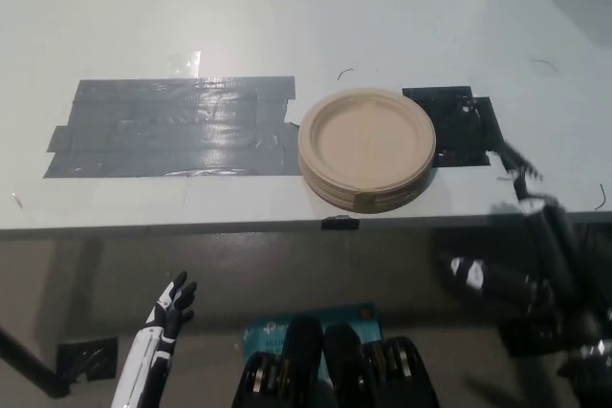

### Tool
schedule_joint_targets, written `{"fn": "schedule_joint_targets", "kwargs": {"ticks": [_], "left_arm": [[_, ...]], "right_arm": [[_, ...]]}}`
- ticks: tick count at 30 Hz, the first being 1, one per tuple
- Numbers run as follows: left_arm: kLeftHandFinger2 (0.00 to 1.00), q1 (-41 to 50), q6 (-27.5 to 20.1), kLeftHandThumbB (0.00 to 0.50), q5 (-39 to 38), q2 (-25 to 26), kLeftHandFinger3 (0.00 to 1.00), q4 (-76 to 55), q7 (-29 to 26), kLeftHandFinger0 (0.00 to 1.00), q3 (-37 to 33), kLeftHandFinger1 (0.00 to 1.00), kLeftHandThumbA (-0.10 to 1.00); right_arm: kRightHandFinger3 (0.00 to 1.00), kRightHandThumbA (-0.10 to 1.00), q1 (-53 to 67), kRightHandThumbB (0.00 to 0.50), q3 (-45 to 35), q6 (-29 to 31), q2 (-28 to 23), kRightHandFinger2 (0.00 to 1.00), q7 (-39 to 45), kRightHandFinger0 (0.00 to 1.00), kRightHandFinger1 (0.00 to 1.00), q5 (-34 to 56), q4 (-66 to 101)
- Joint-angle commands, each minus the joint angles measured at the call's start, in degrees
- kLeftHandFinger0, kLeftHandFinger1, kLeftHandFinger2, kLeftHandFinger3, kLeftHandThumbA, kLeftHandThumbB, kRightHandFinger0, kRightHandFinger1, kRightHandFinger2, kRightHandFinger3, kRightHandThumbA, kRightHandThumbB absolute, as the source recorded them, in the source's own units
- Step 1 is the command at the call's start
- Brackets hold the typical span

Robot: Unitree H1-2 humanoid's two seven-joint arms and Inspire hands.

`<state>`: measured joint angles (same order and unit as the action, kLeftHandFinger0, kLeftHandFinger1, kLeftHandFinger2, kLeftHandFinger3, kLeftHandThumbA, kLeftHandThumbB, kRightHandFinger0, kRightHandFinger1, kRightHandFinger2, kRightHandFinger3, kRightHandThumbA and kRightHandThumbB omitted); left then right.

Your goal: A stack of plates is kept in the middle of the desk close to the robot and the robot grabs the stack with its right hand, picks it up and hands it to a person.

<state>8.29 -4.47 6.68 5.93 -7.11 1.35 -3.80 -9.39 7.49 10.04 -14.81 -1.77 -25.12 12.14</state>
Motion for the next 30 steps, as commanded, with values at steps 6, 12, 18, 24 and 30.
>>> {"fn": "schedule_joint_targets", "kwargs": {"ticks": [6, 12, 18, 24, 30], "left_arm": [[1.00, -0.7, -2.0, 0.020, 0.0, 1.1, 1.00, -1.5, 0.5, 1.00, 0.6, 1.00, 1.00], [1.00, -0.2, -1.7, 0.022, 0.3, 1.1, 1.00, -1.8, 0.5, 1.00, 0.5, 1.00, 1.00], [1.00, -0.4, -1.2, 0.002, 0.5, 1.0, 1.00, -2.0, 0.6, 1.00, 0.5, 1.00, 1.00], [1.00, -0.4, -1.2, 0.000, 0.4, 1.0, 1.00, -2.2, 0.7, 1.00, 0.4, 1.00, 1.00], [1.00, -1.0, -1.6, 0.006, -0.1, 1.0, 1.00, -1.7, 0.8, 1.00, 0.7, 1.00, 1.00]], "right_arm": [[1.00, 0.87, -12.5, 0.482, 4.8, -3.9, -7.1, 1.00, 10.9, 1.00, 1.00, -5.8, -4.3], [1.00, 0.82, -18.3, 0.500, 8.9, -3.7, -8.7, 1.00, 12.5, 1.00, 1.00, -11.5, -9.1], [1.00, 0.78, -22.3, 0.500, 11.7, -3.2, -8.2, 1.00, 11.2, 1.00, 1.00, -15.2, -14.6], [1.00, 0.82, -24.0, 0.500, 12.3, -3.1, -8.2, 1.00, 10.4, 1.00, 1.00, -17.4, -16.5], [1.00, 0.81, -25.6, 0.500, 12.3, -2.6, -9.2, 1.00, 10.5, 1.00, 1.00, -18.8, -18.3]]}}
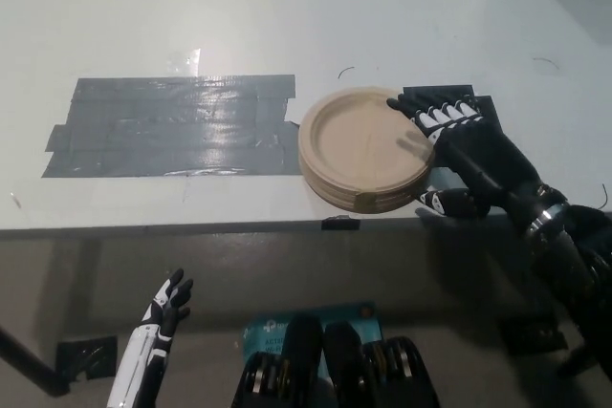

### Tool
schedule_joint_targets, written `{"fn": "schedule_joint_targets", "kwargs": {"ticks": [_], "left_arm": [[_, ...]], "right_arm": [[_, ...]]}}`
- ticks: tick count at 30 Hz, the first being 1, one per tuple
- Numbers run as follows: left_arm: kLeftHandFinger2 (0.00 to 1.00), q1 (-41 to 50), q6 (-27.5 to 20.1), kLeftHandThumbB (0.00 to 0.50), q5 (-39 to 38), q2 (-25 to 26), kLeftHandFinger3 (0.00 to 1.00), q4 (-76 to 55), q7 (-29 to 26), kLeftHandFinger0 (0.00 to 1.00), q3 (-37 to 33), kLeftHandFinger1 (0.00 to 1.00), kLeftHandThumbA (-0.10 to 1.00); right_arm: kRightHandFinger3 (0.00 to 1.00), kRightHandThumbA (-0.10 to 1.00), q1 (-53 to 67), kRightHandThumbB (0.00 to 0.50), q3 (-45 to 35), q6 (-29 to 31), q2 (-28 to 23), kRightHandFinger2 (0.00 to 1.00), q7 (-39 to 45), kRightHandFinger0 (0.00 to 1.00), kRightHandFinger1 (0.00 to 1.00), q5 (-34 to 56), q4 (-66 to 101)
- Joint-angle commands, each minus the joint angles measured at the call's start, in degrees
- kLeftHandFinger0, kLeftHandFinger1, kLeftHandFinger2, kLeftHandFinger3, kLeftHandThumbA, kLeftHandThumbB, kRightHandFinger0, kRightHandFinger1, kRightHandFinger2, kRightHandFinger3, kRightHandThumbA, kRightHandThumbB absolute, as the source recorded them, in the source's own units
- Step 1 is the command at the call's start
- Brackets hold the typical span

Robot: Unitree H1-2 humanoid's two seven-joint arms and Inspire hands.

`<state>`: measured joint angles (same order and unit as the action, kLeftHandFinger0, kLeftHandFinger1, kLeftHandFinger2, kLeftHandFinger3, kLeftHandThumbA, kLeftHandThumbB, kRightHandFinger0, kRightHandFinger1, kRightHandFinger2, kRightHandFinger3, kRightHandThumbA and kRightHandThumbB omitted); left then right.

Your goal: A stack of plates is kept in the middle of the desk close to the robot and the robot grabs the stack with its right hand, picks it up and hands it to a person.

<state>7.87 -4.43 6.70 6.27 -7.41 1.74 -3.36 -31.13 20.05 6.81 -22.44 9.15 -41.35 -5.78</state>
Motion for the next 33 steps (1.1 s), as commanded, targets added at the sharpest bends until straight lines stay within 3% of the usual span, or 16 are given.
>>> {"fn": "schedule_joint_targets", "kwargs": {"ticks": [1, 14, 33], "left_arm": [[1.00, -0.6, -1.5, 0.001, -0.1, 0.7, 1.00, -1.4, 0.5, 1.00, 0.3, 1.00, 1.00], [1.00, -1.1, -0.5, 0.005, -0.3, 0.7, 1.00, -1.8, 0.9, 1.00, 0.4, 1.00, 1.00], [1.00, -2.5, -1.0, 0.014, -0.5, 1.2, 1.00, -1.2, 1.2, 1.00, 0.3, 1.00, 1.00]], "right_arm": [[1.00, 0.82, -4.0, 0.500, -0.3, 0.7, -1.8, 1.00, -0.3, 1.00, 1.00, -2.8, -0.5], [1.00, 0.77, -5.3, 0.500, -0.5, -0.8, -5.2, 1.00, 5.8, 1.00, 1.00, -1.8, 0.0], [1.00, 0.78, -7.0, 0.500, 2.4, -1.5, -3.3, 1.00, 8.1, 1.00, 1.00, -5.3, -3.9]]}}
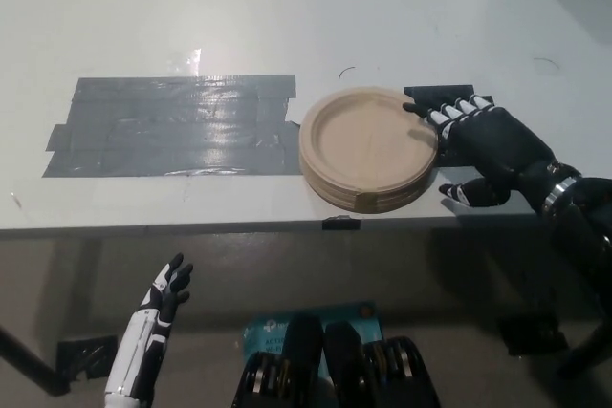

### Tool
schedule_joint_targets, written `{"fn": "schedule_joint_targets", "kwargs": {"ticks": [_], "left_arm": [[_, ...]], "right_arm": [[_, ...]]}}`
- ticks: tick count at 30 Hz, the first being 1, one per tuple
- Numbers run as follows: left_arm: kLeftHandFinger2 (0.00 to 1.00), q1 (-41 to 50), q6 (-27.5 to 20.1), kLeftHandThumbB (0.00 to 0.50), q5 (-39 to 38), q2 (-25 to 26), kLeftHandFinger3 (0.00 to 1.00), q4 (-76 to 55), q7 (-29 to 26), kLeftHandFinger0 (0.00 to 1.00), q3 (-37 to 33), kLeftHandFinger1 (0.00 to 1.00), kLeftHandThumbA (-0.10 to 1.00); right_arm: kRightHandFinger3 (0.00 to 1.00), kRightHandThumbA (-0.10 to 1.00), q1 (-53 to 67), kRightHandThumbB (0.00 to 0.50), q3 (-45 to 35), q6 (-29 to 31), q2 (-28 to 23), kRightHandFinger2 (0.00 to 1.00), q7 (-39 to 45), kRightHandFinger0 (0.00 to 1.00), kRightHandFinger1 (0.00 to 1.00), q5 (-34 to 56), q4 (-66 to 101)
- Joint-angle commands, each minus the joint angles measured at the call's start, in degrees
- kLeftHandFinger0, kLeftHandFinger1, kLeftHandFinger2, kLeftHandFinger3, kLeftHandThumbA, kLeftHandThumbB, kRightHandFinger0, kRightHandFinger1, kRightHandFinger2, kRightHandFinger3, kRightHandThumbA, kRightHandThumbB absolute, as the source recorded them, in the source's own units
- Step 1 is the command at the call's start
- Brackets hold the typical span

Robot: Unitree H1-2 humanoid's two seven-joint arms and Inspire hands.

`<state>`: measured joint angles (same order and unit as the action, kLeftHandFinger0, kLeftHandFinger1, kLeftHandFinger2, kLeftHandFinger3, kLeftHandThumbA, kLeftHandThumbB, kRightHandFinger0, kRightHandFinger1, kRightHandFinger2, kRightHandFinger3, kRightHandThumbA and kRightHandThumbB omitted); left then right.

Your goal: A stack of plates is kept in the middle of the desk close to the robot and the robot grabs the stack with its right hand, picks it up and hands it to a person.

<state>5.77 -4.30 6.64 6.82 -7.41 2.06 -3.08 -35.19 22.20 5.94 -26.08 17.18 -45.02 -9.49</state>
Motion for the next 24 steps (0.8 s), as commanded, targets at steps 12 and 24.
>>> {"fn": "schedule_joint_targets", "kwargs": {"ticks": [12, 24], "left_arm": [[1.00, -0.4, -1.6, 0.000, -0.4, 0.6, 1.00, -1.0, 0.9, 1.00, -0.3, 1.00, 1.00], [1.00, -0.7, -0.9, 0.000, -0.4, 0.6, 1.00, -1.6, 1.0, 1.00, -0.3, 1.00, 1.00]], "right_arm": [[1.00, 0.80, -4.2, 0.500, 1.5, 0.7, 2.7, 1.00, -2.8, 1.00, 1.00, -4.1, -2.7], [1.00, 0.80, -4.5, 0.500, 2.2, 1.9, 4.3, 1.00, -7.0, 1.00, 1.00, -6.9, -4.3]]}}
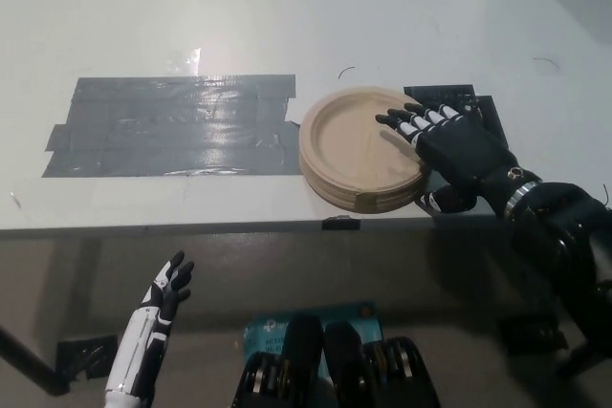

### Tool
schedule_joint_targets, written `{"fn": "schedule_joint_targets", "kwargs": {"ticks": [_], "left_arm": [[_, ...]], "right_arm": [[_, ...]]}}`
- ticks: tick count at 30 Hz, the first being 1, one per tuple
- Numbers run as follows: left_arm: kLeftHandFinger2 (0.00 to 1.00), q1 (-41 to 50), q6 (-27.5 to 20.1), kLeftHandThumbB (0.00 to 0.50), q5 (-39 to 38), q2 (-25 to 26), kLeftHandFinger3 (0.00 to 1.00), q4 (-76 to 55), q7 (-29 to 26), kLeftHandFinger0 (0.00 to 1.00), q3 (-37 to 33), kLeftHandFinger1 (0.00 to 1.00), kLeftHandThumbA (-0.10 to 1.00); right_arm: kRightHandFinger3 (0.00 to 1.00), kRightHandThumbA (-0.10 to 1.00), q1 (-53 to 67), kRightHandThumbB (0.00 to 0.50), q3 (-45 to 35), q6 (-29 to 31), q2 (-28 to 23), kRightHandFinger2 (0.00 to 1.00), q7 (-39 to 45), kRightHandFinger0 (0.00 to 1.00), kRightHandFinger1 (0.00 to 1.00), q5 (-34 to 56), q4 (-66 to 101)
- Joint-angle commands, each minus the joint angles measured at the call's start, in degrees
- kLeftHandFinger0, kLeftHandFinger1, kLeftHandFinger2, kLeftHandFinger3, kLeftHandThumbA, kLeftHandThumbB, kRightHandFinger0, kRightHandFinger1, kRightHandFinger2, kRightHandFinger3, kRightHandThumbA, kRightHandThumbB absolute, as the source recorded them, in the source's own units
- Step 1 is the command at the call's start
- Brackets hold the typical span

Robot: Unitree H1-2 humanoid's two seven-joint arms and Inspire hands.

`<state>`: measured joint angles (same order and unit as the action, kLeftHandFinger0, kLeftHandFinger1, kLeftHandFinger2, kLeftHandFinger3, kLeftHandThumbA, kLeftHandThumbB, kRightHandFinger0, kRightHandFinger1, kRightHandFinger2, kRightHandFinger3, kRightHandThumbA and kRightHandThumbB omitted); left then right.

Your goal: A stack of plates is kept in the middle of the desk close to the robot and the robot grabs the stack with its right hand, picks it up and hands it to a person.

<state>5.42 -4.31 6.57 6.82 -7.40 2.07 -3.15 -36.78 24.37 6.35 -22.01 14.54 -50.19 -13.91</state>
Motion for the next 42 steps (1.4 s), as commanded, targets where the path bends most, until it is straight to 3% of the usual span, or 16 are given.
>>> {"fn": "schedule_joint_targets", "kwargs": {"ticks": [1, 19, 22, 23, 24, 25, 26, 27, 28, 29, 32, 33, 35, 38, 40, 42], "left_arm": [[1.00, -0.4, -1.0, 0.006, -0.2, 0.6, 1.00, -1.6, 1.0, 1.00, -0.2, 1.00, 1.00], [1.00, -1.7, -0.6, 0.000, -0.7, 0.7, 1.00, -1.3, 1.3, 1.00, -0.3, 1.00, 1.00], [1.00, -1.9, -0.6, 0.021, -1.0, 0.6, 1.00, -1.0, 1.4, 1.00, -0.4, 1.00, 1.00], [1.00, -2.0, -0.7, 0.007, -0.8, 0.6, 1.00, -1.0, 1.3, 1.00, -0.4, 1.00, 1.00], [1.00, -2.0, -0.8, 0.006, -0.8, 0.6, 1.00, -1.0, 1.3, 1.00, -0.4, 1.00, 1.00], [1.00, -1.9, -0.8, 0.012, -0.7, 0.7, 1.00, -1.1, 1.4, 1.00, -0.4, 1.00, 1.00], [1.00, -1.9, -0.6, 0.008, -0.6, 0.6, 1.00, -1.3, 1.4, 1.00, -0.5, 1.00, 1.00], [1.00, -2.0, -0.4, 0.001, -0.6, 0.6, 1.00, -1.4, 1.5, 1.00, -0.5, 1.00, 1.00], [1.00, -2.1, -0.3, 0.000, -0.6, 0.6, 1.00, -1.5, 1.6, 1.00, -0.5, 1.00, 1.00], [1.00, -2.2, -0.3, 0.000, -0.8, 0.6, 1.00, -1.5, 1.7, 1.00, -0.5, 1.00, 1.00], [1.00, -2.4, -0.6, 0.000, -0.7, 0.7, 1.00, -1.4, 1.7, 1.00, -0.4, 1.00, 1.00], [1.00, -2.6, -0.8, 0.000, -0.6, 0.8, 1.00, -1.2, 1.6, 1.00, -0.3, 1.00, 1.00], [1.00, -2.7, -0.7, 0.000, -0.5, 0.8, 1.00, -1.2, 1.6, 1.00, -0.3, 1.00, 1.00], [1.00, -2.6, -0.4, 0.008, -0.4, 0.8, 1.00, -1.2, 1.7, 1.00, -0.3, 1.00, 1.00], [1.00, -2.5, -0.2, 0.002, -0.5, 0.8, 1.00, -1.3, 1.8, 1.00, -0.3, 1.00, 1.00], [1.00, -2.7, 0.2, 0.009, -0.8, 0.8, 1.00, -1.4, 1.9, 1.00, -0.2, 1.00, 1.00]], "right_arm": [[1.00, 0.80, -2.8, 0.500, 0.2, 1.5, 0.5, 1.00, -4.9, 1.00, 1.00, -2.0, -0.1], [1.00, 0.75, -2.5, 0.500, 4.2, 1.9, 2.5, 1.00, -7.8, 1.00, 1.00, -5.0, -5.8], [1.00, 0.62, -2.5, 0.500, 5.7, 4.1, 3.2, 1.00, -12.5, 1.00, 1.00, -6.0, -9.1], [1.00, 0.42, -3.1, 0.462, 7.2, 4.8, 3.6, 1.00, -18.1, 1.00, 1.00, -8.6, -12.0], [1.00, 0.38, -3.3, 0.477, 8.0, 4.8, 3.7, 1.00, -20.6, 0.97, 0.96, -10.0, -13.2], [1.00, 0.25, -3.6, 0.382, 8.8, 4.8, 3.8, 0.87, -23.0, 0.82, 0.82, -11.3, -14.3], [0.97, 0.16, -3.6, 0.394, 9.2, 4.9, 4.1, 0.79, -26.4, 0.69, 0.72, -12.1, -16.1], [0.70, -0.06, -4.3, 0.341, 10.7, 3.7, 4.7, 0.49, -33.2, 0.33, 0.40, -14.7, -20.2], [0.64, -0.09, -4.6, 0.339, 11.5, 2.9, 4.9, 0.44, -36.5, 0.22, 0.34, -16.0, -22.4], [0.55, -0.10, -5.0, 0.314, 11.9, 2.3, 5.4, 0.22, -41.4, 0.01, 0.09, -16.7, -25.1], [0.32, -0.10, -5.9, 0.293, 12.4, 2.1, 5.8, 0.19, -49.5, 0.00, 0.00, -17.6, -29.0], [0.23, -0.10, -6.4, 0.288, 12.7, 2.3, 5.9, 0.29, -53.4, 0.00, 0.02, -17.9, -30.5], [0.20, -0.10, -6.8, 0.267, 12.7, 3.1, 5.5, 0.41, -56.6, 0.00, 0.04, -18.1, -30.7], [0.18, -0.10, -7.2, 0.265, 12.6, 4.7, 5.1, 0.28, -60.3, 0.00, 0.14, -17.7, -31.1], [0.15, -0.10, -7.6, 0.281, 12.5, 5.8, 4.9, 0.19, -63.5, 0.00, 0.06, -17.3, -31.5], [0.18, -0.10, -7.9, 0.256, 12.1, 6.6, 4.8, 0.27, -64.9, 0.00, 0.00, -16.8, -31.4]]}}
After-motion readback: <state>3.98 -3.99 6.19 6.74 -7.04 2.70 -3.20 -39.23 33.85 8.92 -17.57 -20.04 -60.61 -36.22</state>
